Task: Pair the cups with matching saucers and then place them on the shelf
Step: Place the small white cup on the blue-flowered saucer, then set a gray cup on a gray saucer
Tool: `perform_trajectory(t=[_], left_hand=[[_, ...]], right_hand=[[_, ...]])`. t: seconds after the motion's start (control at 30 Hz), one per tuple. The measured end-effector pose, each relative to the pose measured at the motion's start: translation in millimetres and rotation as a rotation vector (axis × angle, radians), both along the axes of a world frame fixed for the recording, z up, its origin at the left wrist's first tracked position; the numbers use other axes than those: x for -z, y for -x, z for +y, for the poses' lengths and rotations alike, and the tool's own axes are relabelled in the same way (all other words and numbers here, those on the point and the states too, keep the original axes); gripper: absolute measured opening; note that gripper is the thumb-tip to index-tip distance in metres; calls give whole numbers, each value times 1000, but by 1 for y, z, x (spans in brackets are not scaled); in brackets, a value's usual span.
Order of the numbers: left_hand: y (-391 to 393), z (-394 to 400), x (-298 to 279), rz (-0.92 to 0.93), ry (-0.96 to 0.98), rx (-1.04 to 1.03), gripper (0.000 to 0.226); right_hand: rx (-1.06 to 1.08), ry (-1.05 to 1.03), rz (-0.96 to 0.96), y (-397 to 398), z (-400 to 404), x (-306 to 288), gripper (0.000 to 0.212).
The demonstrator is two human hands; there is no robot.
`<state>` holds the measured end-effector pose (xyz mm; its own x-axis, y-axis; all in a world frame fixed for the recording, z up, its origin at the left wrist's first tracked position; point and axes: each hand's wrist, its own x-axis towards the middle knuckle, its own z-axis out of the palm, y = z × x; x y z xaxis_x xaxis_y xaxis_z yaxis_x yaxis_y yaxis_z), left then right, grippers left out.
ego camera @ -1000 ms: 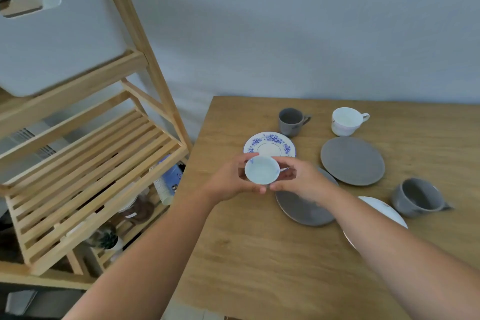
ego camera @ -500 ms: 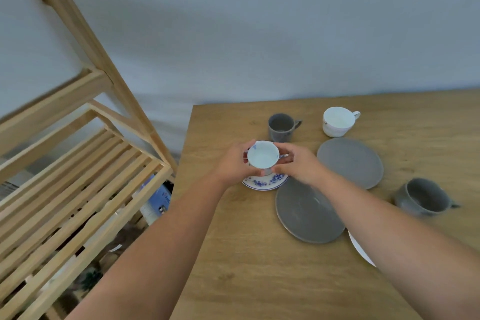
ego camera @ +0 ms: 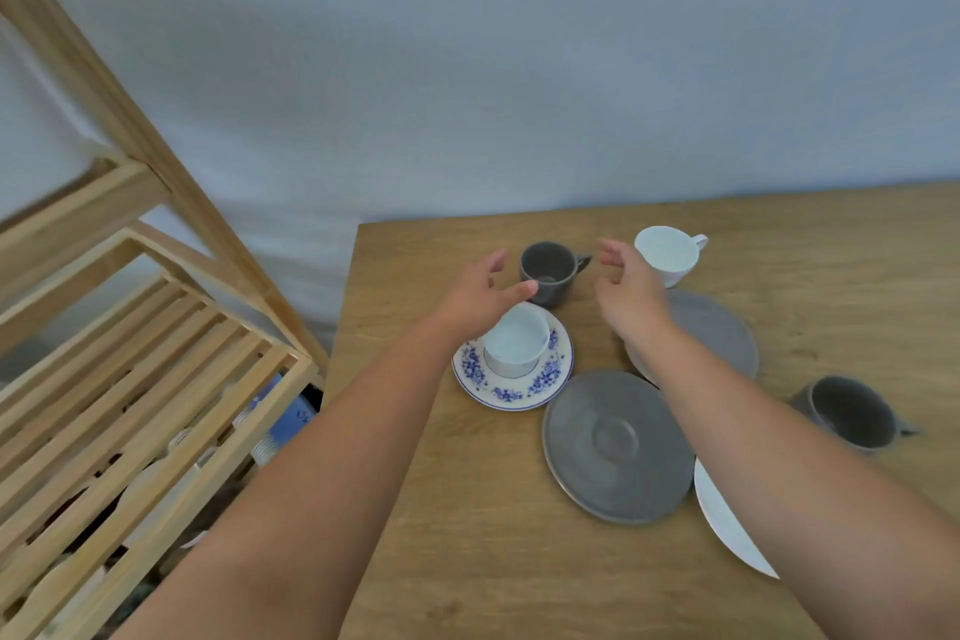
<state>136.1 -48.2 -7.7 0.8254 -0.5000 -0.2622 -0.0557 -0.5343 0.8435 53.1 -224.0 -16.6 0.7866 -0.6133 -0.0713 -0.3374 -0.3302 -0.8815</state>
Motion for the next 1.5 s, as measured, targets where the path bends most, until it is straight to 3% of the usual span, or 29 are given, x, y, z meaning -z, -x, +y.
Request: perform_trajectory(t=[0.13,0.4,0.5,0.6,0.83,1.13,1.5], left_hand=[[-11,-22,0,-43,-73,93,79],[-26,-39,2,-118,-84,155,64],[-28,-47,-5,-128,-24,201,70],[-20,-61,-17,-140,-19,259,62],[17,-96,-22,-181,-55,359,52],[54,-135,-9,-163,-91,418,61],[79,-144,-5,-66,-67,382,84]], right_hand=[[-104,-35,167,-25,-4,5,57],[-21,-5,59,-27,-20,7,25],[-16,6,16,-18,-34,-1,24],[-46,-34,-14,0,-56,-8,23],[-56,-32,100,45,-92,-18,26],[-28,28,241,93,-119,-18,26],[-208,17,415,105,-148,-41,24]])
